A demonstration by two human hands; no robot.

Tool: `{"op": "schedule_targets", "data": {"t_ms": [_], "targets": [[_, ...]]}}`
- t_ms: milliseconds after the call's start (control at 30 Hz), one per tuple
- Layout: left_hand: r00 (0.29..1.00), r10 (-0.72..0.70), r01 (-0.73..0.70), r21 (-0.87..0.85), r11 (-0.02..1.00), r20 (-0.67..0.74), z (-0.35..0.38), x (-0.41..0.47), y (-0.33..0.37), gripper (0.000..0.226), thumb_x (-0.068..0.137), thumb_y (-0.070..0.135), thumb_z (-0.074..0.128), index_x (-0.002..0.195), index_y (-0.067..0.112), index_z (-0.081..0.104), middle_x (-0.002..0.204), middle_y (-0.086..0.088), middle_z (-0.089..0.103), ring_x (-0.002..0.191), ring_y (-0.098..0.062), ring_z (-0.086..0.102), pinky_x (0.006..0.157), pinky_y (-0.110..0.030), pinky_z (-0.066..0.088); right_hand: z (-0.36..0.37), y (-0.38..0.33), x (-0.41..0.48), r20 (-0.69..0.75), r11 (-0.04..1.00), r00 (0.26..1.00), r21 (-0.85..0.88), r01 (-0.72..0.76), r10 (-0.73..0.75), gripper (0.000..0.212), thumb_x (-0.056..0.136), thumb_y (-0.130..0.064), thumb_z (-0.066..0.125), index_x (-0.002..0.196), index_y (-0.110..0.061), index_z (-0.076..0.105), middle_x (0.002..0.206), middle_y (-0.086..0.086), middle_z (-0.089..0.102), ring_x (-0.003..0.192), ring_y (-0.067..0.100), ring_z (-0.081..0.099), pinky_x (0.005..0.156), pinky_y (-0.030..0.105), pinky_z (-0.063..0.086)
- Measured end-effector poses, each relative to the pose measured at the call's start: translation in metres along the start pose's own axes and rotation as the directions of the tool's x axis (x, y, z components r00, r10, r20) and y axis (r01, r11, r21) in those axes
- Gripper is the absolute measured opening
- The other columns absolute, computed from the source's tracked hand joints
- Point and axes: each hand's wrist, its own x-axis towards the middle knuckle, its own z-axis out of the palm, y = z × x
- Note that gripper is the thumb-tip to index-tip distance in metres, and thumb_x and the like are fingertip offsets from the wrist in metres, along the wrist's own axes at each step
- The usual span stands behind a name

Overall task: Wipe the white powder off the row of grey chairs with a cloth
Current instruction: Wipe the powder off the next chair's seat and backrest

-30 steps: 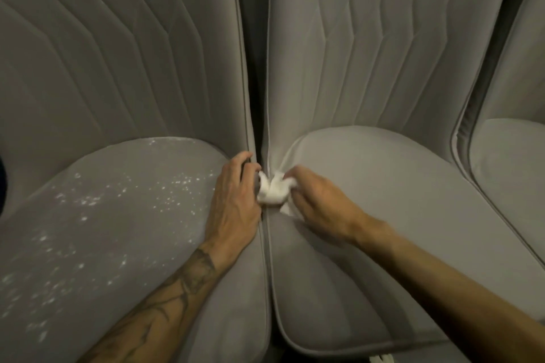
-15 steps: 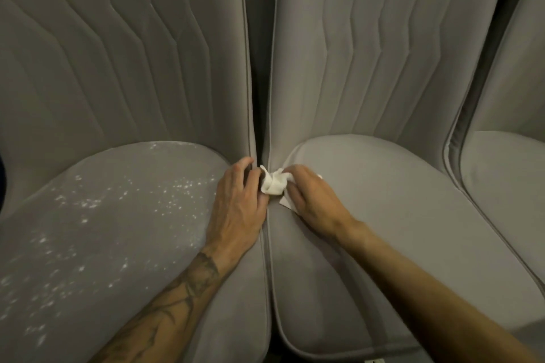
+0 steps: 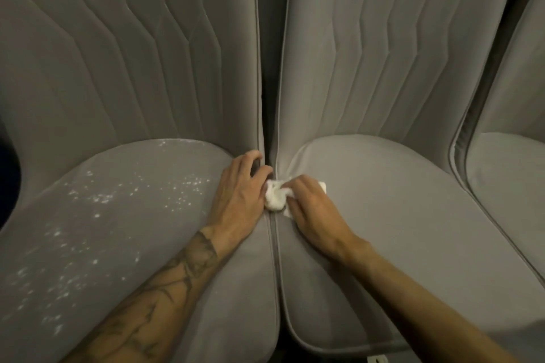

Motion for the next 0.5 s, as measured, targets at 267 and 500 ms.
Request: {"op": "schedule_targets", "data": {"t_ms": [267,500], "targets": [[0.996,0.058,-0.06,0.026,0.998,0.06,0.001,-0.002,-0.017,0.034,0.091,0.025,0.074,0.121,0.011,0.068,0.141,-0.011,0.047,0.122,-0.029,0.049,0.1,-0.045,0.051,-0.013,0.008,0.003,0.098,0.994,0.991,-0.054,0.091,-0.086,0.017,0.103,-0.024,0.046,0.108,-0.014,0.059,0.109,0.001,0.049,0.099,0.017,0.049,0.092,0.04,0.044],[0.997,0.058,-0.059,0.011,0.998,0.053,0.002,-0.002,-0.018,0.033,0.096,0.035,0.069,0.12,0.012,0.068,0.141,-0.01,0.046,0.125,-0.028,0.047,0.104,-0.043,0.048,-0.013,-0.025,-0.037,0.182,0.99,0.973,-0.004,0.142,-0.139,0.017,0.104,-0.022,0.047,0.113,-0.013,0.059,0.115,0.001,0.05,0.102,0.018,0.049,0.094,0.033,0.042]]}}
